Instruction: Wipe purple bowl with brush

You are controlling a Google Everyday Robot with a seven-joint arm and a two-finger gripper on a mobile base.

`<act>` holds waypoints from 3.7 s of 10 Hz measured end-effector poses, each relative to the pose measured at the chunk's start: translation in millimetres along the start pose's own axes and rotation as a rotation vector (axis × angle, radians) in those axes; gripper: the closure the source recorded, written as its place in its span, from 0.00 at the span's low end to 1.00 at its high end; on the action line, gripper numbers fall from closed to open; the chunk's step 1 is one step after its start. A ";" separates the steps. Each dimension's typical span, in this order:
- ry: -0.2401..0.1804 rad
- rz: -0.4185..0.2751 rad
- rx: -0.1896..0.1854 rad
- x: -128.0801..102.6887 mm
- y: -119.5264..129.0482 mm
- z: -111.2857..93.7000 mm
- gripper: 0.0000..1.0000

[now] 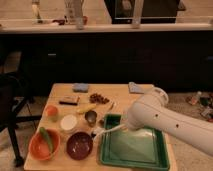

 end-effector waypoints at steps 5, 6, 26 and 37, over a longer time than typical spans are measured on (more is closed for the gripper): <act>-0.031 -0.096 0.000 -46.6 -11.8 3.5 1.00; -0.039 -0.109 -0.006 -55.0 -11.9 6.6 1.00; 0.037 -0.193 -0.224 -68.5 -8.9 102.4 1.00; 0.049 -0.248 -0.244 -65.5 7.0 86.4 1.00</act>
